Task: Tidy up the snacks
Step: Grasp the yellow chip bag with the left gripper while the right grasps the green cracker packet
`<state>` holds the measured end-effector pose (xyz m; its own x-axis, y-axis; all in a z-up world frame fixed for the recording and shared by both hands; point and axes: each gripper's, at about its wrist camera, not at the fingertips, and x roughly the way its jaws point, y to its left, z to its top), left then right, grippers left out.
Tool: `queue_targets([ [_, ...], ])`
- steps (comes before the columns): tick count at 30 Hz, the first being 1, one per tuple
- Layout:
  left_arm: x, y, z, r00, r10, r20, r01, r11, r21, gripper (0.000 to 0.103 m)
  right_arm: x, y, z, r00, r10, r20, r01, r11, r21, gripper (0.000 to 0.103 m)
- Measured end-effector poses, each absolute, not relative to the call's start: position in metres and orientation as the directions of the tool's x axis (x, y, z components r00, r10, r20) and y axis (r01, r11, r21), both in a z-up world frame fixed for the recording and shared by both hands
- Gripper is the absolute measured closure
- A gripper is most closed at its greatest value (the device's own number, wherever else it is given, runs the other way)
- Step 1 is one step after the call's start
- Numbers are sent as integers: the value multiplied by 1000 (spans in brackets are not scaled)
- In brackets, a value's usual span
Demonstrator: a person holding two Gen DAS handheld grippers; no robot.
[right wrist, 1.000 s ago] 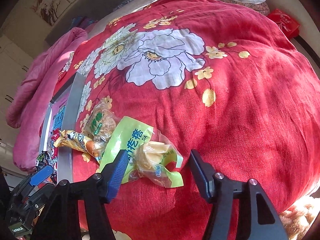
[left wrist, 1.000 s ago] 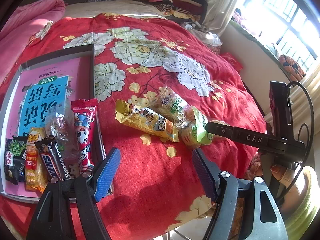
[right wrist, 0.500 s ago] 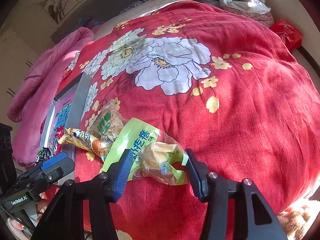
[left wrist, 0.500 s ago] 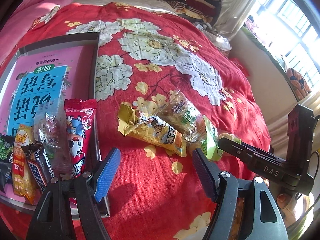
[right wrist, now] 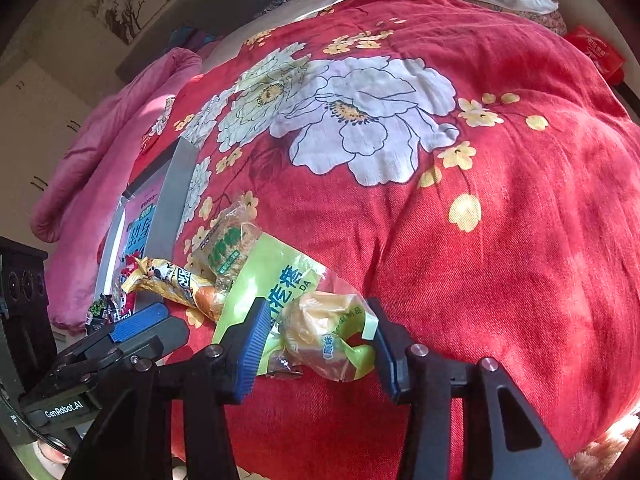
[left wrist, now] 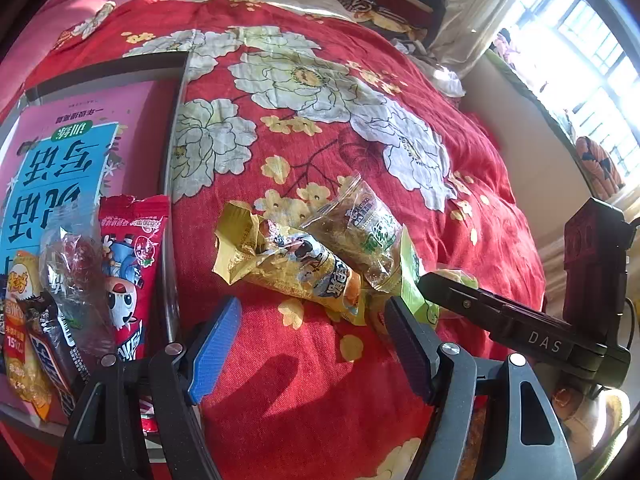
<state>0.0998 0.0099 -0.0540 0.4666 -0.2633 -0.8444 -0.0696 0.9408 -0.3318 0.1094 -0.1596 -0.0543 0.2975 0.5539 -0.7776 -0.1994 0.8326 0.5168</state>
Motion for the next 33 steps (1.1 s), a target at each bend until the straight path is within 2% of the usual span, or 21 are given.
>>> queue_targets([
  [3, 102, 10, -55, 464, -266, -845, -76, 938, -338, 27, 108, -158, -53, 299, 556, -775, -207, 831, 516, 54],
  [9, 109, 12, -55, 473, -282, -835, -92, 926, -365, 27, 97, -145, -32, 357, 547, -757, -319, 833, 452, 65],
  [16, 116, 11, -55, 495, -275, -824, -97, 925, -367, 28, 102, -151, -28, 415, 494, -764, -308, 867, 393, 65],
  [20, 116, 10, -55, 504, -288, -814, -88, 921, -380, 38, 108, -151, -34, 400, 492, -773, -295, 868, 400, 65],
  [27, 119, 14, -56, 522, -284, -805, -84, 921, -380, 44, 111, -144, -38, 371, 517, -771, -313, 852, 420, 65],
  [30, 120, 12, -57, 525, -248, -814, -89, 936, -342, 47, 111, -144, -41, 364, 520, -773, -311, 850, 426, 64],
  [31, 121, 12, -58, 525, -225, -821, -98, 942, -321, 53, 111, -144, -41, 364, 521, -772, -310, 850, 427, 64],
  [33, 121, 14, -58, 529, -215, -821, -106, 943, -315, 57, 111, -144, -41, 360, 524, -772, -308, 848, 431, 64],
])
